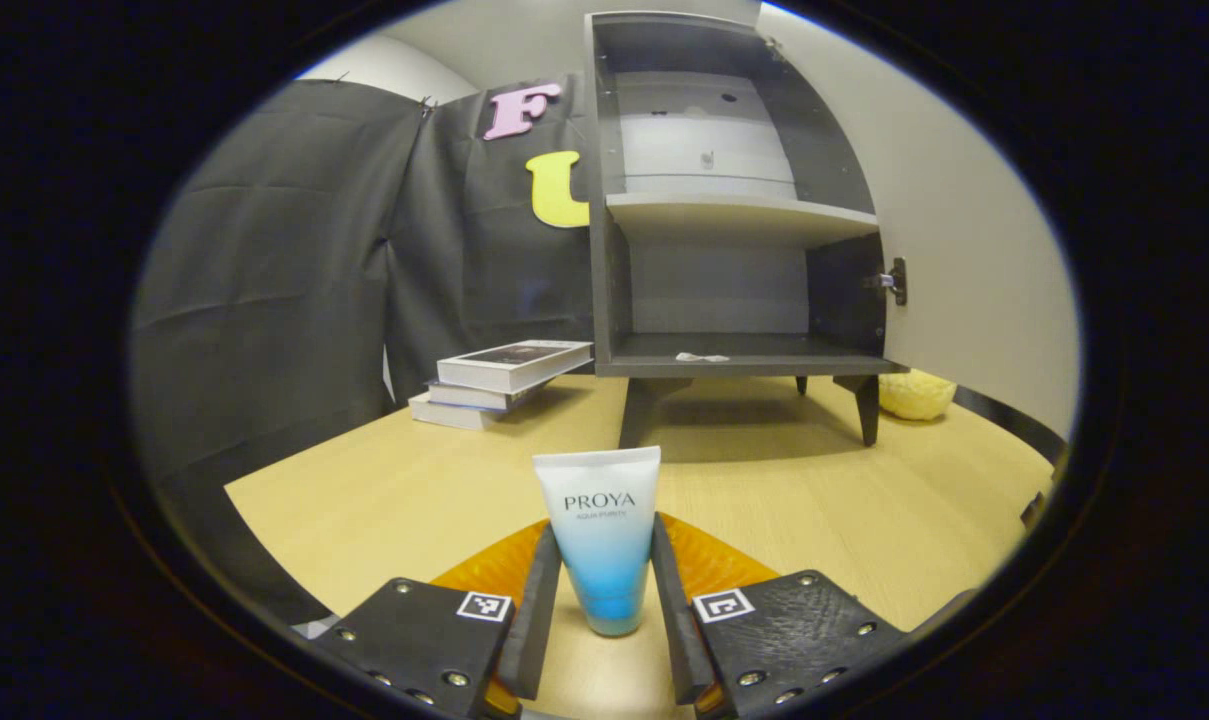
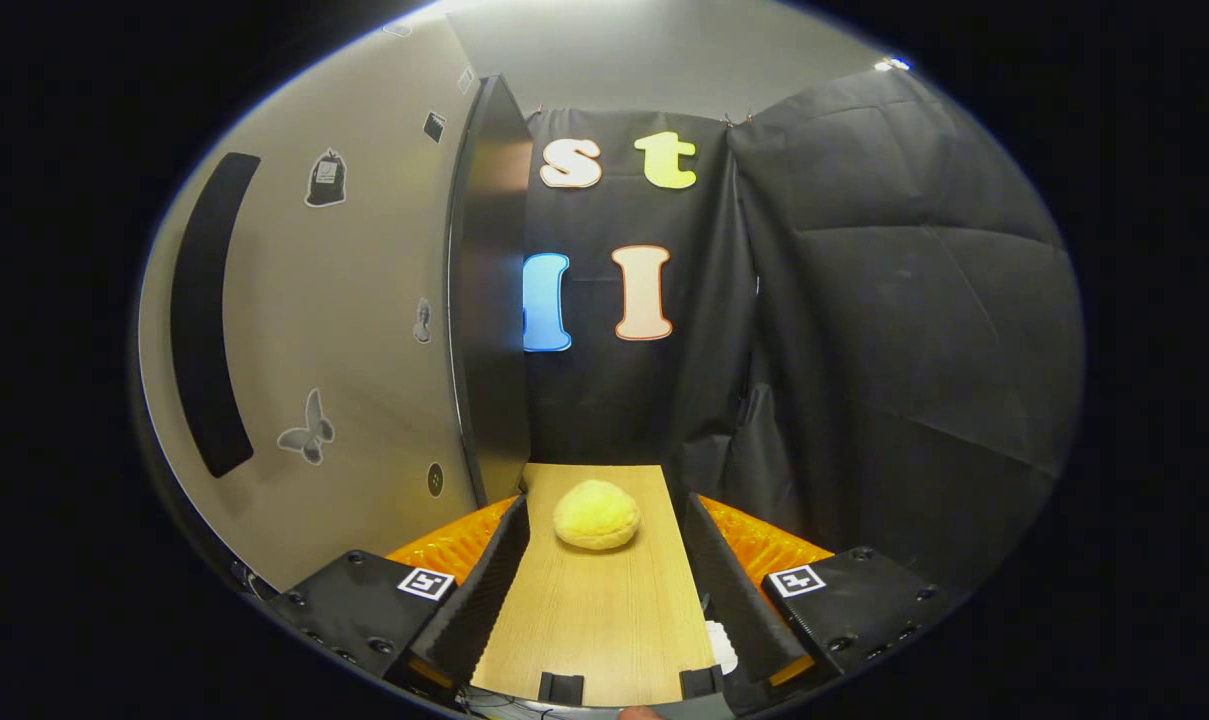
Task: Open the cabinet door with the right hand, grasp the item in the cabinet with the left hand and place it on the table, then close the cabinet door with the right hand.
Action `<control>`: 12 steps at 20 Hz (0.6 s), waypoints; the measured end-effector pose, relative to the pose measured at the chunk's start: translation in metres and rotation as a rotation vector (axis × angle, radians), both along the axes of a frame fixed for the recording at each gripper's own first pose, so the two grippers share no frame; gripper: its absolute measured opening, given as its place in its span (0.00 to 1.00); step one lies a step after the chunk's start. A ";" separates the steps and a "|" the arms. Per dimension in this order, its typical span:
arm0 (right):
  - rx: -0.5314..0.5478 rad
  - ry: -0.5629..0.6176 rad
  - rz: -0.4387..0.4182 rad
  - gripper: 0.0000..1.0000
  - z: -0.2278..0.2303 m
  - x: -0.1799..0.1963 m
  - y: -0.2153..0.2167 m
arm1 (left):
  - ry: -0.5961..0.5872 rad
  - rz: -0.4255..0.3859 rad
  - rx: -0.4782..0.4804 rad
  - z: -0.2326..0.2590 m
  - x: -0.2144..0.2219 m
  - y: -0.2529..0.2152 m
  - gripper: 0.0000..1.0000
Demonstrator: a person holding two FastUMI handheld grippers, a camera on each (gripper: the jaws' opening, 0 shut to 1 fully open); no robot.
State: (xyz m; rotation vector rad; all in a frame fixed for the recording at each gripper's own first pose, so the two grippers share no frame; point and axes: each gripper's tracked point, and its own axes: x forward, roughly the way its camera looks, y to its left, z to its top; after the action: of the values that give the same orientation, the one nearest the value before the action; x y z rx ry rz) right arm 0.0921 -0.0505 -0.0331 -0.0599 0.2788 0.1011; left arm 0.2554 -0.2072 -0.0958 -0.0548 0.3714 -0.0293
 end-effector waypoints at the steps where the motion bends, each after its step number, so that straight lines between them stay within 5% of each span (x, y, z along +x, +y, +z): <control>1: 0.002 -0.001 0.002 0.98 0.001 0.000 0.001 | 0.002 0.004 -0.001 0.000 -0.001 0.000 0.51; 10: 0.020 -0.003 0.022 0.93 -0.004 0.001 0.004 | 0.015 0.010 0.036 0.002 -0.010 0.003 0.53; 12: 0.033 -0.002 0.022 0.93 -0.004 0.000 0.003 | 0.010 0.006 0.052 0.005 -0.009 0.004 0.63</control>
State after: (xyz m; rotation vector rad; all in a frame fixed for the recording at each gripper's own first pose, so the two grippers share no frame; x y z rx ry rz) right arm 0.0926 -0.0480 -0.0370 -0.0309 0.2740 0.1277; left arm 0.2463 -0.2031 -0.0913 -0.0051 0.3821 -0.0137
